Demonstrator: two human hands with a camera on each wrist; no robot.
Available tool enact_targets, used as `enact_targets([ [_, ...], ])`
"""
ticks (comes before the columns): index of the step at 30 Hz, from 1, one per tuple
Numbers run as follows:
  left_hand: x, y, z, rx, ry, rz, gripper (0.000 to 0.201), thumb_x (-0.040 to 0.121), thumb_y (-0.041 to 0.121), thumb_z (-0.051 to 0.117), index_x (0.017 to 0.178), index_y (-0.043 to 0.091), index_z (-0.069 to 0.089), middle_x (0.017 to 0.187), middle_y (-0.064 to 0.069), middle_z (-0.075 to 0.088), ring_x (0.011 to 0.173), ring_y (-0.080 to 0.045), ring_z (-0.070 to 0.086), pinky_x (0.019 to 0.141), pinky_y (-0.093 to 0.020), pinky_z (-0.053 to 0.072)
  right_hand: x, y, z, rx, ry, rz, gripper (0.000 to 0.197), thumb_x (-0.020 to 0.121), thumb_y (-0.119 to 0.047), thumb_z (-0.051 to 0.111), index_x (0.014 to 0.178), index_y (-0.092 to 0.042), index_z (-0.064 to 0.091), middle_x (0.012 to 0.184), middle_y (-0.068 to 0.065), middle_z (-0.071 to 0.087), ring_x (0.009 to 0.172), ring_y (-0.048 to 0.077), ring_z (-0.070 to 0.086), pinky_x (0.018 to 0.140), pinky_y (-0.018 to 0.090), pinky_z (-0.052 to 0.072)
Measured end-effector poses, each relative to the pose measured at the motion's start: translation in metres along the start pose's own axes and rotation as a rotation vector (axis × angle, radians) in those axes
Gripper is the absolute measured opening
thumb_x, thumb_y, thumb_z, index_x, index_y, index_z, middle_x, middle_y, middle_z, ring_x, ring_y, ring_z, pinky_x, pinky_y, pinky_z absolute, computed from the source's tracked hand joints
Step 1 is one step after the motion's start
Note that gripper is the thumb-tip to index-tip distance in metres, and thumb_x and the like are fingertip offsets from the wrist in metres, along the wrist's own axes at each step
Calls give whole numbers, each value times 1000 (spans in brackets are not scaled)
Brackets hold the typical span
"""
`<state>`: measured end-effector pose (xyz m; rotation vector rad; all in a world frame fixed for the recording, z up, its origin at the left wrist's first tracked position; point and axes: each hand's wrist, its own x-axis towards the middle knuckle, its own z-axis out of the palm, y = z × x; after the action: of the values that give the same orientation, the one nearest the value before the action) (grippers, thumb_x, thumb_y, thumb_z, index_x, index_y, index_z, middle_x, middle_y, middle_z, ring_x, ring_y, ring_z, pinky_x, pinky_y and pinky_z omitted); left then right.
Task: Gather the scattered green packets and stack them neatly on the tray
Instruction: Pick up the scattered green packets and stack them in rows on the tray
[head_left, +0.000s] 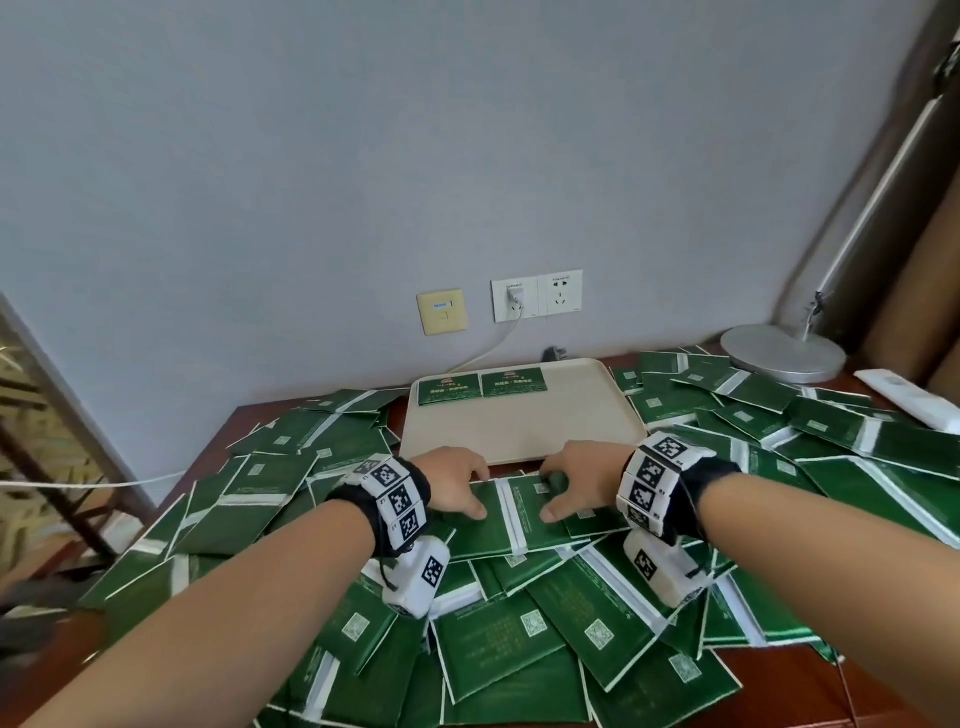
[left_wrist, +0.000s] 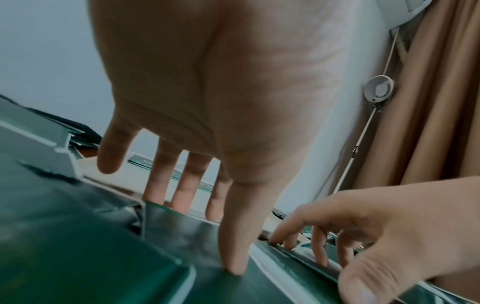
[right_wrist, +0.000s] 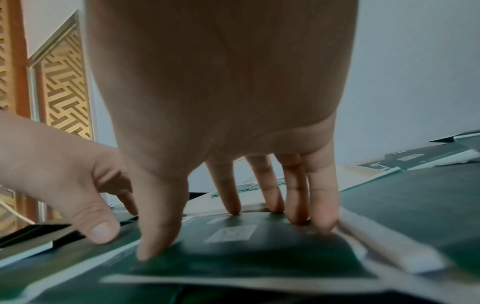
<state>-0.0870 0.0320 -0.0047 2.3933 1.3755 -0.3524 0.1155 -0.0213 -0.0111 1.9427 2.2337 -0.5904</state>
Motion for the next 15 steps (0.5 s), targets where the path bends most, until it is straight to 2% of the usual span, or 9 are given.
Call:
enact_targets([
  [3, 0, -3, 2, -2, -5, 0, 61, 86, 35, 73, 140, 20, 49, 141, -2, 52, 122, -21, 52, 102, -32, 42, 5, -1, 5, -47, 1, 37, 69, 77, -54, 72, 135, -23, 50, 118, 2, 55, 103, 22, 57, 88, 34, 48],
  [5, 1, -3, 2, -1, -8, -3, 61, 86, 36, 72, 141, 20, 49, 141, -2, 52, 123, -21, 52, 102, -32, 41, 5, -3, 5, -56, 11, 46, 64, 78, -46, 72, 134, -24, 51, 118, 4, 55, 102, 24, 57, 86, 34, 49],
  [8, 1, -3, 1, 12, -8, -6, 62, 86, 37, 72, 141, 20, 49, 140, -2, 52, 121, -20, 53, 100, -31, 42, 3, -4, 0, -65, 17, 56, 56, 81, -29, 66, 135, -26, 51, 123, 7, 50, 105, 26, 56, 90, 38, 51],
  [10, 2, -3, 2, 19, -8, -9, 62, 86, 38, 72, 141, 20, 49, 139, -2, 53, 120, -20, 53, 98, -30, 42, 0, -1, -5, -52, 24, 45, 51, 85, -23, 59, 135, -29, 52, 126, 8, 47, 108, 26, 55, 94, 37, 48],
  [13, 3, -4, 1, 23, -9, -25, 63, 86, 40, 72, 141, 20, 48, 138, -2, 53, 118, -20, 54, 99, -32, 44, -3, 6, -13, 7, 95, 6, 42, 89, -11, 51, 128, -22, 61, 129, 6, 57, 114, 22, 55, 98, 29, 43],
  [15, 2, -4, -1, 39, -16, -36, 64, 86, 42, 71, 141, 19, 47, 137, -2, 54, 117, -20, 54, 99, -32, 44, -6, 13, -20, 26, 167, 28, 36, 90, -7, 49, 118, -16, 70, 124, 4, 64, 112, 20, 58, 97, 26, 44],
])
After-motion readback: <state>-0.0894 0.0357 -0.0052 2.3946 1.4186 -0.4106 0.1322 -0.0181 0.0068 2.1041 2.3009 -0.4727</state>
